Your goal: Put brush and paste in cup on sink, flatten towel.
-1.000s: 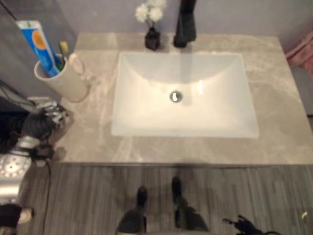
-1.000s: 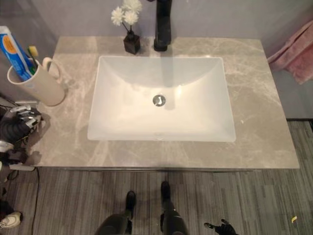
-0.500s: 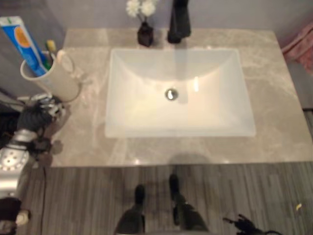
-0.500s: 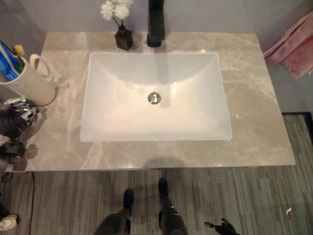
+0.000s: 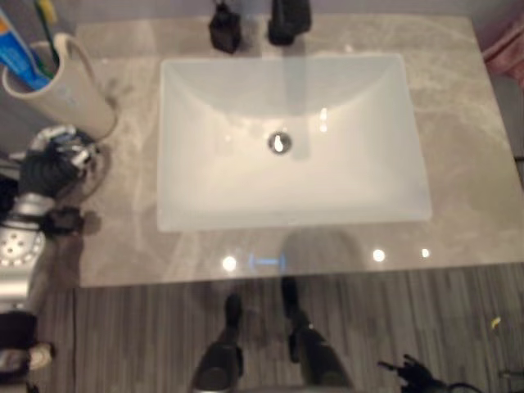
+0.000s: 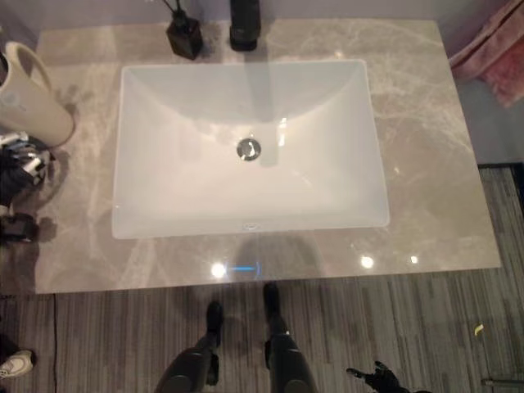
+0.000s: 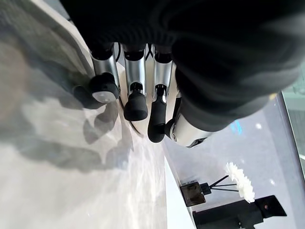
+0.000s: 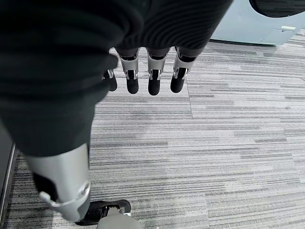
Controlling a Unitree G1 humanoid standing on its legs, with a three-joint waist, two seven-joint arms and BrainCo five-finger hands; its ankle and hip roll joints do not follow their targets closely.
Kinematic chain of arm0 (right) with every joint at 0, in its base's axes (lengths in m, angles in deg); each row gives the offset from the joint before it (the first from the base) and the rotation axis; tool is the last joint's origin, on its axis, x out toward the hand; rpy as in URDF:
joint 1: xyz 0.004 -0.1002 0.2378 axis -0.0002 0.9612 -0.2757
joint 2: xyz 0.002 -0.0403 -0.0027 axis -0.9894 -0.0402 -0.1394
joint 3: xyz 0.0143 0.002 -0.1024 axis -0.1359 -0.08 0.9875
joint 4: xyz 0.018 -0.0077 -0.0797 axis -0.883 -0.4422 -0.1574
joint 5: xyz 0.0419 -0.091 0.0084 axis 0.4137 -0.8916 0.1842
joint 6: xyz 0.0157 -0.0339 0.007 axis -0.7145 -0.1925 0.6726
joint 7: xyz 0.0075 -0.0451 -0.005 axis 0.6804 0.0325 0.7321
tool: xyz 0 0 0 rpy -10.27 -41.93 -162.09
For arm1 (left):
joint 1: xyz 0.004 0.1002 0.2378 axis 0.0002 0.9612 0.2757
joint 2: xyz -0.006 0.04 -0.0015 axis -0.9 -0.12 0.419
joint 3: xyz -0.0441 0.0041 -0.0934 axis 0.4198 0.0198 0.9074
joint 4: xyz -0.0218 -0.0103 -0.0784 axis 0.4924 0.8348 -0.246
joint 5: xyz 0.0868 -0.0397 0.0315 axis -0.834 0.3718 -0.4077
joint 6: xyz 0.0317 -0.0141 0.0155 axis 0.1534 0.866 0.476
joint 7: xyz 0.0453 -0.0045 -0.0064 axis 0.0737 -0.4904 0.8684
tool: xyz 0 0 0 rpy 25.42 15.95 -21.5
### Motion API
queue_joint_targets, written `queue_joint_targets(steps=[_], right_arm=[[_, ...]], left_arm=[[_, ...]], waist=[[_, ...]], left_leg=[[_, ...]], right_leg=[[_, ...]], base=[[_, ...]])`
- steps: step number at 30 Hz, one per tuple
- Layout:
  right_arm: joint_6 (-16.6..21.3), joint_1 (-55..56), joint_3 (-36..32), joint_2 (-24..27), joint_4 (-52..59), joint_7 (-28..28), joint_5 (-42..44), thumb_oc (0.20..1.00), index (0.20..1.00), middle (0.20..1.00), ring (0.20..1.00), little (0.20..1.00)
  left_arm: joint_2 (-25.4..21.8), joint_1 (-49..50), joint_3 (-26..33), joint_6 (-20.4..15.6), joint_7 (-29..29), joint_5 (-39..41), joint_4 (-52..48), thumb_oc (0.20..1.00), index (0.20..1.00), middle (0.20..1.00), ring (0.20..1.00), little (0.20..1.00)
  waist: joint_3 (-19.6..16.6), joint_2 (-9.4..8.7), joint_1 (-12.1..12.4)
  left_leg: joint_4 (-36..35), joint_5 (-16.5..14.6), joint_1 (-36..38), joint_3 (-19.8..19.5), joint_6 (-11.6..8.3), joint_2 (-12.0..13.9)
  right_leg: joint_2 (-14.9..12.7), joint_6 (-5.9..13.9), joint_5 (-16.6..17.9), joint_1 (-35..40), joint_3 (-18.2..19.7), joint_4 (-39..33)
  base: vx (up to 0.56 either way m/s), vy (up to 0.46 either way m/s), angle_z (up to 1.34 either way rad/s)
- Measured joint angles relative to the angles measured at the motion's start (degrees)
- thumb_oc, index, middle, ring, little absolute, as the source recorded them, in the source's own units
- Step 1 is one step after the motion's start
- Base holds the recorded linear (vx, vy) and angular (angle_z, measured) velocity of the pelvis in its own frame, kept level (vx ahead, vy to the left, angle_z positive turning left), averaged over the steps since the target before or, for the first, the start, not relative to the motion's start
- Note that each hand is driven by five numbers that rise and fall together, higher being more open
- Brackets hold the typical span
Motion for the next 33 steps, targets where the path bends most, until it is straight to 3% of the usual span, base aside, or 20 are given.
queue_joint_targets(steps=[7, 18, 33], right_arm=[[0.65, -0.29, 0.06, 0.14, 0.20, 0.04, 0.07, 1.000, 1.000, 1.000, 1.000, 1.000], [0.86, -1.20, 0.52, 0.14, 0.21, 0.03, 0.08, 1.000, 1.000, 1.000, 1.000, 1.000], [0.48, -2.27, 0.51, 0.98, 0.06, 0.05, -0.02, 1.000, 1.000, 1.000, 1.000, 1.000]], left_arm=[[-3.23, -3.18, -0.16, -0.34, 1.23, 0.19, 0.05, 0.200, 0.200, 0.200, 0.200, 0.200], [-3.27, -5.44, -2.67, -0.06, 1.16, 0.23, 0.11, 0.200, 0.200, 0.200, 0.200, 0.200], [-2.50, 2.75, -3.26, 1.40, -1.53, 0.20, -0.92, 0.200, 0.200, 0.200, 0.200, 0.200]], waist=[[0.88, -0.74, -0.58], [1.12, -0.75, -0.61], [0.47, 0.60, 1.16]], left_leg=[[0.00, -0.01, -1.58, -0.05, -0.07, 0.23], [0.01, 0.02, -0.68, -0.09, -0.11, 0.38], [0.00, 0.51, 2.34, -2.02, -0.80, 0.63]], right_leg=[[0.25, -0.04, 0.21, -1.58, -0.02, 0.04], [0.38, -0.05, 0.25, -0.68, -0.10, 0.06], [0.24, -0.30, 0.39, 3.15, -2.09, 0.04]], base=[[0.00, 0.000, 0.00], [0.00, 0.000, 0.00], [-0.03, -0.004, 0.06]])
